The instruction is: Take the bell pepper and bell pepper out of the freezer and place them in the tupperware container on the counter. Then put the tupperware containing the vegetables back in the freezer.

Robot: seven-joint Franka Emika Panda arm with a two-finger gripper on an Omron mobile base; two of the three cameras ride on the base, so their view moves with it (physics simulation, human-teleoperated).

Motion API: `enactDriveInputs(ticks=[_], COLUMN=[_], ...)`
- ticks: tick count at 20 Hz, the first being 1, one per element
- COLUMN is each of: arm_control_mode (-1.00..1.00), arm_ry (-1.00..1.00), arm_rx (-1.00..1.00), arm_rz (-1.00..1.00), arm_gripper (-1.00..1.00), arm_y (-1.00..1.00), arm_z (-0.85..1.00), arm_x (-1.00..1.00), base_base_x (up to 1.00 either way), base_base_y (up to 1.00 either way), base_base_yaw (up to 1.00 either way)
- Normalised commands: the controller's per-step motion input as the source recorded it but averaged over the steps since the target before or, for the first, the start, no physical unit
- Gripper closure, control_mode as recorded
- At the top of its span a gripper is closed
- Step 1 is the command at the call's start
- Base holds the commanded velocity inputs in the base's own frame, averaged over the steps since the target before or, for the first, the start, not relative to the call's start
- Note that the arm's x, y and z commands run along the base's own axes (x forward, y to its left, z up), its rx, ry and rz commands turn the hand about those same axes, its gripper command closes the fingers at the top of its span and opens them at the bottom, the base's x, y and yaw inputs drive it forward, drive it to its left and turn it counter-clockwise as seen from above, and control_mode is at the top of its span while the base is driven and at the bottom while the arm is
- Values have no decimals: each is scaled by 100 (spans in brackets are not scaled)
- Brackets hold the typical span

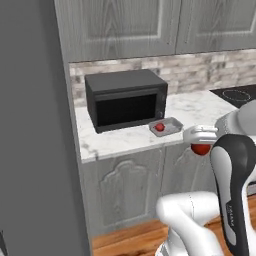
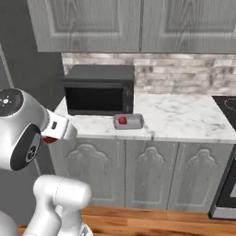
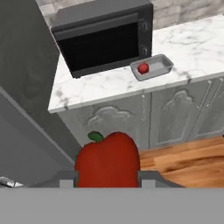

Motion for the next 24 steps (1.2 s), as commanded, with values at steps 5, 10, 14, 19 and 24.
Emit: enactDriveInputs(ticks=[5,10,14,19,24], arm_control_mode=[100,100,-100,-100,-100], arm_ry=[0,0,3,9,5], arm_rx=[0,0,0,0,0], arm_rz=[0,0,10,18,13], arm_gripper=[100,100,100,100,100], arm_y=[0,0,-9,-13,-3], arm_z=[0,0,-21,-72,-70], arm_x=[0,0,21,54,62], base_base_x=[91,84,28,0,0], base_base_y=[-79,-47,-13,0,0], base_base_yaw=[16,19,10,0,0])
